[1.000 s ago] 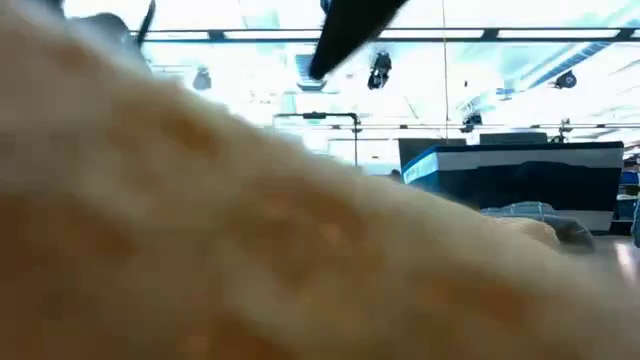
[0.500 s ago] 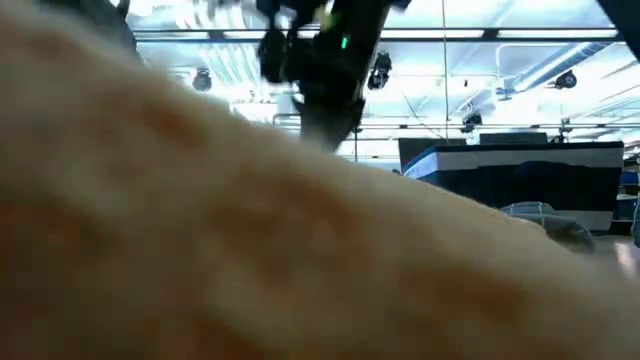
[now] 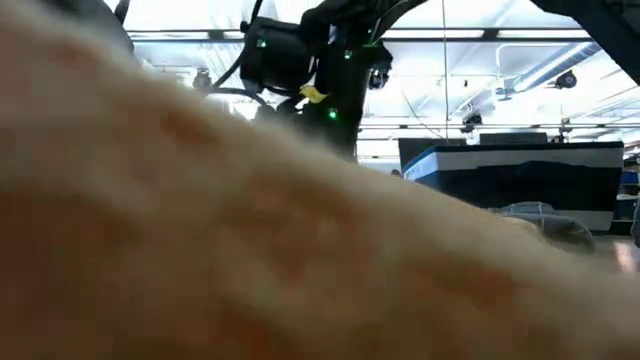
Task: Fold towel
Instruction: Fold the yellow kitchen towel
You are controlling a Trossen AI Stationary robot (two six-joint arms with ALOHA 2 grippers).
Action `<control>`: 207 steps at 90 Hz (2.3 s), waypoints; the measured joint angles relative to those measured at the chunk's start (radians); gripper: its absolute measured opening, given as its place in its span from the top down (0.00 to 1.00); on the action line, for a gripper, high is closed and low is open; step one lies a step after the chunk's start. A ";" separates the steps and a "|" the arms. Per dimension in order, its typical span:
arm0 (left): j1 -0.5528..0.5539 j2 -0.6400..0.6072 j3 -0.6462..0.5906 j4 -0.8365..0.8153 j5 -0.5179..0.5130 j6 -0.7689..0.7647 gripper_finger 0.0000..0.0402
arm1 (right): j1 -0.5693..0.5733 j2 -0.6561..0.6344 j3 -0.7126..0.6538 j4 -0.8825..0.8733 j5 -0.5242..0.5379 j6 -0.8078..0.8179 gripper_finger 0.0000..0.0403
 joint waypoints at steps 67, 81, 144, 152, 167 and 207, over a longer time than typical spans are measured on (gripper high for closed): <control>-0.059 -0.376 0.258 -0.983 -0.480 -0.046 0.95 | 0.136 -0.060 0.267 0.012 0.326 -0.163 1.00; -0.061 -0.503 0.211 -1.029 -0.665 -0.043 0.85 | 0.152 -0.060 0.267 0.010 0.332 -0.141 1.00; 0.238 -0.395 -0.214 -0.257 -0.704 0.281 0.68 | 0.157 -0.060 0.281 0.011 0.332 -0.135 1.00; 0.266 -0.373 -0.206 -0.251 -0.673 0.328 0.84 | 0.157 -0.060 0.281 0.013 0.331 -0.135 1.00; 0.267 -0.443 -0.055 -0.727 -0.710 0.200 0.98 | 0.159 -0.062 0.281 0.001 0.330 -0.116 1.00; 0.248 -0.512 0.485 -1.746 -0.808 -0.117 1.00 | 0.131 -0.116 0.282 -0.082 0.330 0.006 0.72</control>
